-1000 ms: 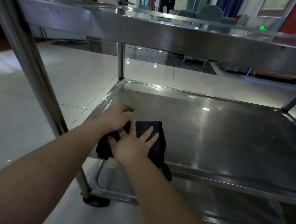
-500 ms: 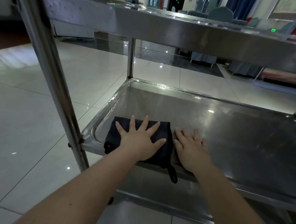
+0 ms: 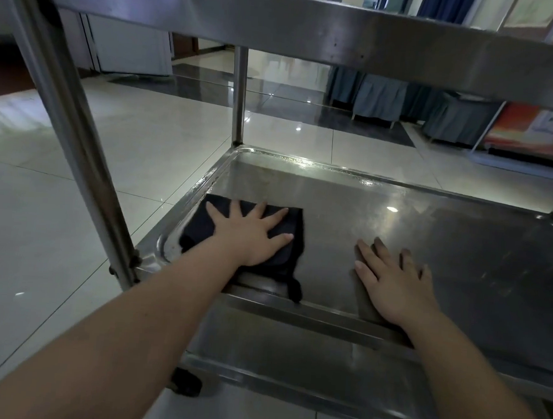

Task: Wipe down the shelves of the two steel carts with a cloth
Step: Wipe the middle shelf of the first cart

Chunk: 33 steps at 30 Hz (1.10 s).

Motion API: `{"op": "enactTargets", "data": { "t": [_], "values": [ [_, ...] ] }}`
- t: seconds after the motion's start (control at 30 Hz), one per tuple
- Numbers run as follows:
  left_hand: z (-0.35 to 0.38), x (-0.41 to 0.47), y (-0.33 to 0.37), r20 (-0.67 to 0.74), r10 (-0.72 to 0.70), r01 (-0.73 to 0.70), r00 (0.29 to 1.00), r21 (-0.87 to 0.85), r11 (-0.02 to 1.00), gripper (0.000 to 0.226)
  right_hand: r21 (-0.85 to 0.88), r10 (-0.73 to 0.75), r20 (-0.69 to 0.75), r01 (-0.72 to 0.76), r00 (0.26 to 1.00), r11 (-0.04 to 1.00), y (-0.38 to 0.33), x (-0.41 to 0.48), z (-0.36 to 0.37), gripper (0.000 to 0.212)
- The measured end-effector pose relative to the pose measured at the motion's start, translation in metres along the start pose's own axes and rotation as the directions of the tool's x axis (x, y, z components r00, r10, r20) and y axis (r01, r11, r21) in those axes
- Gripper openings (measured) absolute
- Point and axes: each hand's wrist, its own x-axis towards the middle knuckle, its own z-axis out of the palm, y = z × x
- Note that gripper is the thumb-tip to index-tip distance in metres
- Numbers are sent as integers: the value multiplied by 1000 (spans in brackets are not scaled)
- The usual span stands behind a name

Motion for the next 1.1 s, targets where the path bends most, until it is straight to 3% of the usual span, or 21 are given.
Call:
{"op": "enactTargets", "data": {
  "t": [0.13,0.23,0.47,0.57,0.73,0.9,1.1],
  "values": [
    [11,5,83,9,202,-202,979,-7,979,67,-22,0,-15,0,1000,1000,9,-1,4,54],
    [12,20,77,18,268,-267,963,-42,963,70,-19,1,-26,-2,1000,1000,13,-1,4,53],
    [-2,56,-39,-43,-73,73,996,-3,997,74,2,44,19,-44,999,999,7,9,5,51],
    [2,57,-41,-56,-64,64,996,0,998,78,11,82,76,-83,994,996,-12,38,-2,49],
    [2,59,-42,-46,-50,49,998,-28,998,76,56,2,103,-8,995,998,-62,96,-11,57],
    [2,75,-51,-17,-24,24,1000,-8,1000,84,39,-39,47,37,998,999,-64,112,2,57],
    [-7,120,-13,-21,-125,125,992,7,992,76,0,-30,30,30,999,1000,-63,118,11,55]
  ]
}}
